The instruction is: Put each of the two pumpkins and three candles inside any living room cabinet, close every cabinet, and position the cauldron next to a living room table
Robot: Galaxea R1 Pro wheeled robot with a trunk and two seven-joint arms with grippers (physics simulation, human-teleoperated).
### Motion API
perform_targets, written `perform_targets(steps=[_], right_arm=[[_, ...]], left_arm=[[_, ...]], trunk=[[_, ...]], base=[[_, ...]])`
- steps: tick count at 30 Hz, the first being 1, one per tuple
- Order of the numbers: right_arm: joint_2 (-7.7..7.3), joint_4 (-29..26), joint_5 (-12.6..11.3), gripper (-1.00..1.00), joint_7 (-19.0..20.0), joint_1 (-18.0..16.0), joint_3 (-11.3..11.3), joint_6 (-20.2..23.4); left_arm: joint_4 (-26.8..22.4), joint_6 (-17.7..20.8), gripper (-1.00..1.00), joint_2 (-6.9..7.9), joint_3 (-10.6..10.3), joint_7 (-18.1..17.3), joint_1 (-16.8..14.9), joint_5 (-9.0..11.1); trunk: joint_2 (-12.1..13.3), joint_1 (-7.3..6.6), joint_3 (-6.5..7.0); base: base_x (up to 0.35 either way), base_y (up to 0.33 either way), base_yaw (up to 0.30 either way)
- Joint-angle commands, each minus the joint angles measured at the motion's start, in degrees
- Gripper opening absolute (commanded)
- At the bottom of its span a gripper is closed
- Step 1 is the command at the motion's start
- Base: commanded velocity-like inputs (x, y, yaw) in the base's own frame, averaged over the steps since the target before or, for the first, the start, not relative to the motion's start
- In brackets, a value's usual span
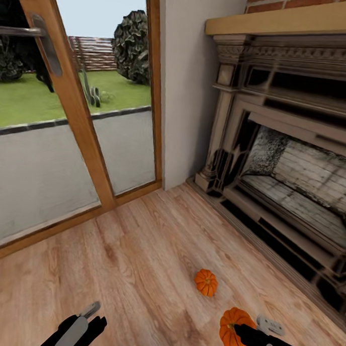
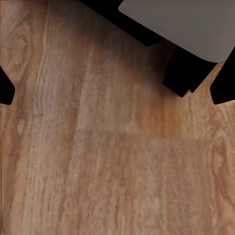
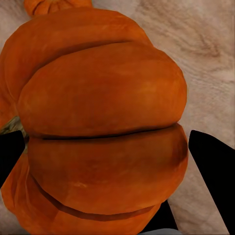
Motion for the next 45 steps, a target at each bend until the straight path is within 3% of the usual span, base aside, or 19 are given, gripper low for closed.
perform_targets(steps=[1, 19, 45], right_arm=[[0.0, 0.0, 0.0, -1.0, 0.0, 0.0, 0.0, 0.0], [0.0, 0.1, 0.0, -1.0, -0.3, 0.0, -0.1, 0.0], [0.08, 0.2, 0.0, -1.0, -0.2, 0.0, -0.5, -0.1]], left_arm=[[0.0, 0.0, 1.0, 0.0, 0.0, 0.0, 0.0, 0.0], [0.0, -0.1, 1.0, -0.05, -0.1, 0.0, 0.0, 0.0], [0.0, -0.1, 1.0, 0.02, -0.1, 0.0, 0.0, 0.0]], trunk=[[0.0, 0.0, 0.0], [0.0, 0.0, 0.07], [0.0, 0.0, 1.17]], base=[[0.076, 0.125, -0.277], [0.009, 0.014, -0.277], [0.0, 0.0, -0.263]])
